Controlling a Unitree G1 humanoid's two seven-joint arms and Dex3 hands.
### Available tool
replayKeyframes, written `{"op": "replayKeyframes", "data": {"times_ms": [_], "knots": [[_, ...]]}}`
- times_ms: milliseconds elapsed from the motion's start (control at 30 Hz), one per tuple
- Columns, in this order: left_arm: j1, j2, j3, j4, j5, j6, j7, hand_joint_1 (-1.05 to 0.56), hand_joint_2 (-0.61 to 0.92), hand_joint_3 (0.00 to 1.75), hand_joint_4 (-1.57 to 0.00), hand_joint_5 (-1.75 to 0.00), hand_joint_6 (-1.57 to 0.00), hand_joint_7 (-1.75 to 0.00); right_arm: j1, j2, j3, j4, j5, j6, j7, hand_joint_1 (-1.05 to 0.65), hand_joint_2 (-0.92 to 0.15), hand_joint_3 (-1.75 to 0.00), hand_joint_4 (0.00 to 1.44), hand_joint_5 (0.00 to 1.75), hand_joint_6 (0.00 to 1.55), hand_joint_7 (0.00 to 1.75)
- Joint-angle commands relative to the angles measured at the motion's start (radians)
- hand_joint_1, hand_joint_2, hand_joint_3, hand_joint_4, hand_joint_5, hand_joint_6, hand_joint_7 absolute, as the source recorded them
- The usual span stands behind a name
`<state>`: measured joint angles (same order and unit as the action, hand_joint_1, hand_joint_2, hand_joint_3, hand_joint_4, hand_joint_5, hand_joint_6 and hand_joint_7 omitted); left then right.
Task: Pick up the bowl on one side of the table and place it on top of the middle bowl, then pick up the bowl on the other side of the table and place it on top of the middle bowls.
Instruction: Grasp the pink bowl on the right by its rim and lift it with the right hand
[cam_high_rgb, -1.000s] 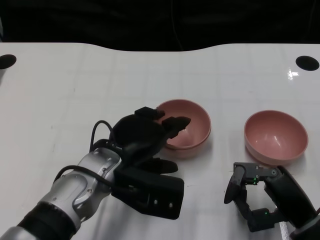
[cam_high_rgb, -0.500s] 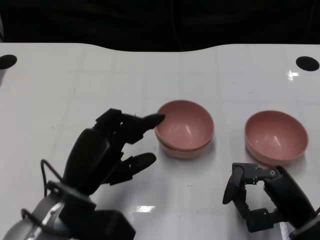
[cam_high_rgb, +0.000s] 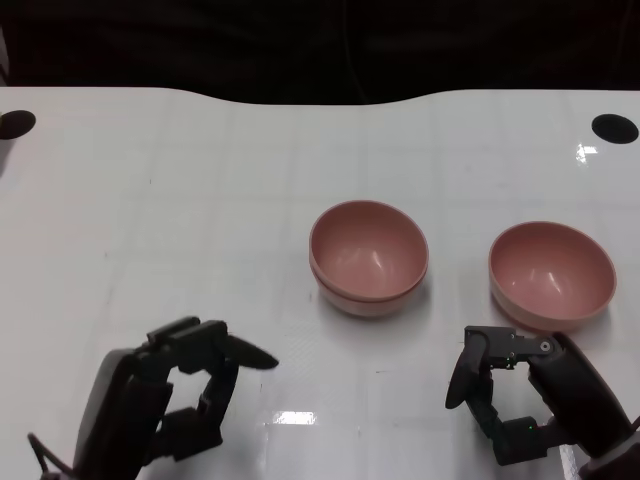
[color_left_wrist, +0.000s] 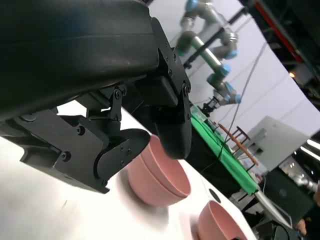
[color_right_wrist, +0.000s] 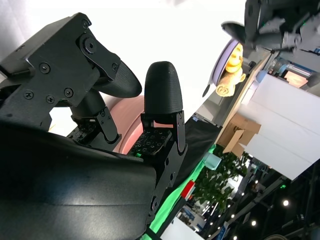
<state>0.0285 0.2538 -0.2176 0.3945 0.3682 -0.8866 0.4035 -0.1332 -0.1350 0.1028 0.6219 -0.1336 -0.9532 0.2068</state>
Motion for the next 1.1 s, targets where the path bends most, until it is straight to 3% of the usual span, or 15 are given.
{"op": "replayKeyframes", "data": {"times_ms": [33,133,200,333,367,467,567,800,1100], "knots": [[0.021,-0.023,0.023,0.018,-0.101,-0.005,-0.070,-0.02,0.43,1.33,-0.83,-1.62,-0.92,-1.12,-0.003,-0.023,-0.014,0.003,0.015,0.004,-0.005,-0.13,-0.37,-1.39,0.80,1.75,0.80,1.34],[0.035,-0.044,0.034,0.019,-0.197,0.012,-0.154,-0.03,0.42,1.37,-0.84,-1.66,-0.86,-1.37,-0.008,-0.018,-0.020,0.009,0.045,0.011,0.005,-0.12,-0.39,-1.33,0.78,1.72,0.75,1.21],[0.041,-0.057,0.049,0.021,-0.233,0.016,-0.190,-0.02,0.40,1.41,-0.84,-1.71,-0.83,-1.51,-0.015,-0.021,-0.023,0.015,0.049,0.008,0.007,-0.11,-0.46,-1.22,0.78,1.65,0.75,1.09],[0.044,-0.088,0.075,0.018,-0.292,0.033,-0.250,-0.01,0.35,1.49,-0.89,-1.74,-0.83,-1.61,-0.033,-0.034,-0.025,0.028,0.043,-0.002,0.009,-0.11,-0.67,-0.78,0.70,1.41,0.76,0.86],[0.042,-0.096,0.081,0.023,-0.315,0.035,-0.271,-0.01,0.35,1.50,-0.89,-1.75,-0.82,-1.62,-0.037,-0.052,-0.027,0.016,0.019,0.006,0.002,-0.13,-0.70,-0.71,0.68,1.32,0.74,0.80],[0.039,-0.113,0.100,0.035,-0.353,0.035,-0.317,0.00,0.35,1.49,-0.88,-1.75,-0.80,-1.62,-0.039,-0.091,-0.033,-0.028,-0.042,0.042,-0.019,-0.20,-0.87,-0.24,0.65,0.84,0.73,0.39],[0.043,-0.124,0.116,0.029,-0.363,0.042,-0.349,0.01,0.35,1.48,-0.88,-1.75,-0.80,-1.62,-0.037,-0.120,-0.043,-0.062,-0.128,0.042,-0.079,-0.26,-0.91,-0.09,0.60,0.65,0.72,0.22],[0.050,-0.152,0.147,0.019,-0.351,0.050,-0.377,0.01,0.35,1.47,-0.88,-1.75,-0.81,-1.63,-0.025,-0.169,-0.053,-0.135,-0.278,0.071,-0.213,-0.38,-0.92,-0.03,0.49,0.49,0.59,0.08],[0.049,-0.164,0.166,0.020,-0.336,0.051,-0.402,0.03,0.32,1.51,-0.88,-1.75,-0.83,-1.62,0.004,-0.236,-0.052,-0.286,-0.483,0.223,-0.341,-0.52,-0.92,-0.03,0.41,0.32,0.45,0.00]]}}
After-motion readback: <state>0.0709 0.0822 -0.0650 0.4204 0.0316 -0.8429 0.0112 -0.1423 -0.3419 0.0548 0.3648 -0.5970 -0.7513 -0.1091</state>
